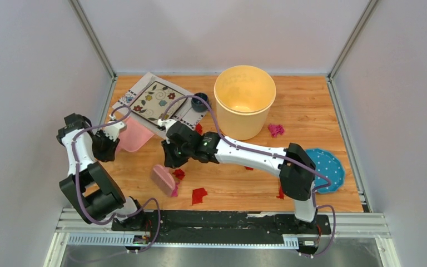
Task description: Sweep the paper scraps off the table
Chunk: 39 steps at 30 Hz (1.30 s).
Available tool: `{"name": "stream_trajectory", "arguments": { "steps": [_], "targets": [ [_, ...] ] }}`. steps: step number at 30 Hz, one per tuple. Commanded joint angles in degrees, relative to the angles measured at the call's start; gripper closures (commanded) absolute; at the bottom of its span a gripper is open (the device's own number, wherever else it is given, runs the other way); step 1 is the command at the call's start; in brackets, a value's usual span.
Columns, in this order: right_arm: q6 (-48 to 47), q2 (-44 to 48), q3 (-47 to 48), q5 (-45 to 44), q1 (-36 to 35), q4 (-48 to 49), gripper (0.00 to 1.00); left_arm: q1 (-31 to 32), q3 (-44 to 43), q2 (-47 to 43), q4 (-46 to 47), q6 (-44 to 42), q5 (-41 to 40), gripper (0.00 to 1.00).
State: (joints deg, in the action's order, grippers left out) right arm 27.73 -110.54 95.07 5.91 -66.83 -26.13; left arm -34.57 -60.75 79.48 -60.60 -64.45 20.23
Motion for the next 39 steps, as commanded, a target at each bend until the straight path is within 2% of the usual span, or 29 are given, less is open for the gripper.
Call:
{"name": "stream_trajectory", "arguments": {
  "steps": [1, 4, 9, 12, 14, 19, 22, 25, 26, 28, 33, 39],
  "targets": [
    [2.2, 1.5, -2.9, -4.1, 4.2, -4.4, 1.00, 1.7, -1.6, -3.9, -2.4, 2.4, 0.7, 1.00],
    [1.3, 7.5, -10.6, -7.8, 5.6, -6.3, 1.00, 4.5, -0.1, -6.6, -2.8, 2.6, -0.4, 1.00],
    [1.6, 17.6, -17.0, -12.8, 5.7, -13.3, 1.00, 10.0, 2.3, -10.3, -3.2, 3.4, -1.0, 1.00],
    [2.9, 22.9, -19.7, -19.3, 6.3, -19.3, 1.00, 15.4, 5.3, -12.3, -3.6, 3.8, -3.0, 1.00],
    [2.9, 27.3, -21.5, -19.5, 6.8, -20.0, 1.00, 19.8, 7.9, -13.7, -3.3, 3.7, -4.8, 1.00],
    [1.5, 34.1, -19.7, -15.1, 6.7, -19.5, 1.00, 27.8, 9.4, -14.5, -4.6, 4.7, -7.0, 1.00],
    [2.8, 37.8, -18.6, -20.5, 6.7, -22.7, 1.00, 30.4, 9.0, -13.7, -6.4, 5.3, -8.5, 1.00],
    [4.3, 40.9, -19.2, -30.5, 7.2, -27.5, 1.00, 31.8, 9.8, -13.4, -6.8, 4.9, -11.5, 1.00],
    [4.8, 41.0, -19.1, -34.4, 7.7, -30.0, 1.00, 31.9, 9.9, -13.3, -7.0, 4.2, -12.1, 1.00],
    [4.3, 40.2, -18.3, -36.8, 7.9, -30.6, 1.00, 32.0, 9.4, -12.9, -8.6, 3.2, -13.8, 1.00],
    [0.9, 35.4, -15.5, -30.0, 7.8, -18.1, 1.00, 32.2, 8.1, -9.4, -10.2, 1.9, -15.6, 1.00],
    [-0.3, 23.1, -8.2, -31.9, 7.8, -14.1, 1.00, 36.1, 10.0, -6.6, -7.9, 4.7, -17.0, 1.00]
  ]
}}
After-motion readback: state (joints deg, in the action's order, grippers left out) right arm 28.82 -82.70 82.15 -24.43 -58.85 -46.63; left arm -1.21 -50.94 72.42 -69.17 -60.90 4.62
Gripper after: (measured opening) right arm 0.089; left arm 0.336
